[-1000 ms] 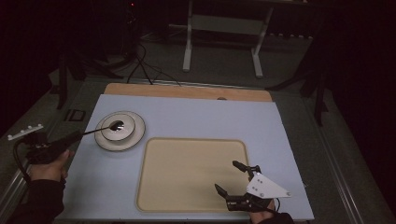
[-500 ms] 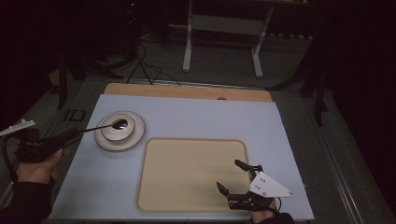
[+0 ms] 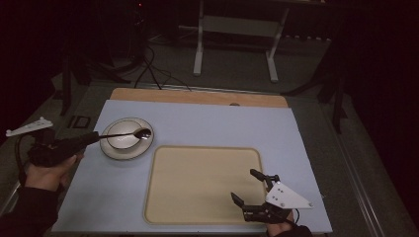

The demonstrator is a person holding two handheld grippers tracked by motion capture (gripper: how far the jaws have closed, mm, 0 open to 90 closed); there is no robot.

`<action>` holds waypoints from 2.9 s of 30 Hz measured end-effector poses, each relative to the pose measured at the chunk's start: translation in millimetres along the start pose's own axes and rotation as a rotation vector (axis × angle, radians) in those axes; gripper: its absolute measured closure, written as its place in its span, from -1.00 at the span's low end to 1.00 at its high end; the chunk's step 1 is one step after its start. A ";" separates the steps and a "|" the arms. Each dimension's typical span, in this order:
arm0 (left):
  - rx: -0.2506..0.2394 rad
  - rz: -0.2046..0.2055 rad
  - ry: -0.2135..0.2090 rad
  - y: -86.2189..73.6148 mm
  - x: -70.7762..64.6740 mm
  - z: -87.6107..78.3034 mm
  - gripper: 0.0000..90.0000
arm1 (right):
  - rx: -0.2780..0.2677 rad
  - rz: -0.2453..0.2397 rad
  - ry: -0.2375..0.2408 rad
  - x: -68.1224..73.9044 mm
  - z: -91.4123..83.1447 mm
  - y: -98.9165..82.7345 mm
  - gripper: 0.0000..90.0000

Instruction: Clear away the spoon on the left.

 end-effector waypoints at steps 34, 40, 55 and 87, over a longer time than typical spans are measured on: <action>0.192 0.322 -0.183 8.7 -56.2 20.9 0.99 | -0.009 0.006 -0.003 -1.2 -1.7 0.8 -0.69; 0.254 0.353 -0.204 2.3 -59.4 32.6 0.99 | -0.008 0.006 -0.002 -1.3 -1.3 0.5 -0.69; 0.393 0.441 -0.304 -13.5 -67.4 51.4 0.99 | 0.001 0.012 0.003 -1.5 -0.2 -0.9 -0.69; 0.684 0.508 -0.401 -42.0 -99.0 99.6 0.99 | 0.008 0.011 0.003 -2.0 0.2 -1.7 -0.69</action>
Point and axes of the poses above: each handheld gripper's, and its own axes: z roughly forward along the jaws, y roughly out of its top, x roughly to its left, the point moved 7 cm from there along z, roughly forward along the jaws, and after that the axes turned 9 degrees about x, right-handed, at the moved point
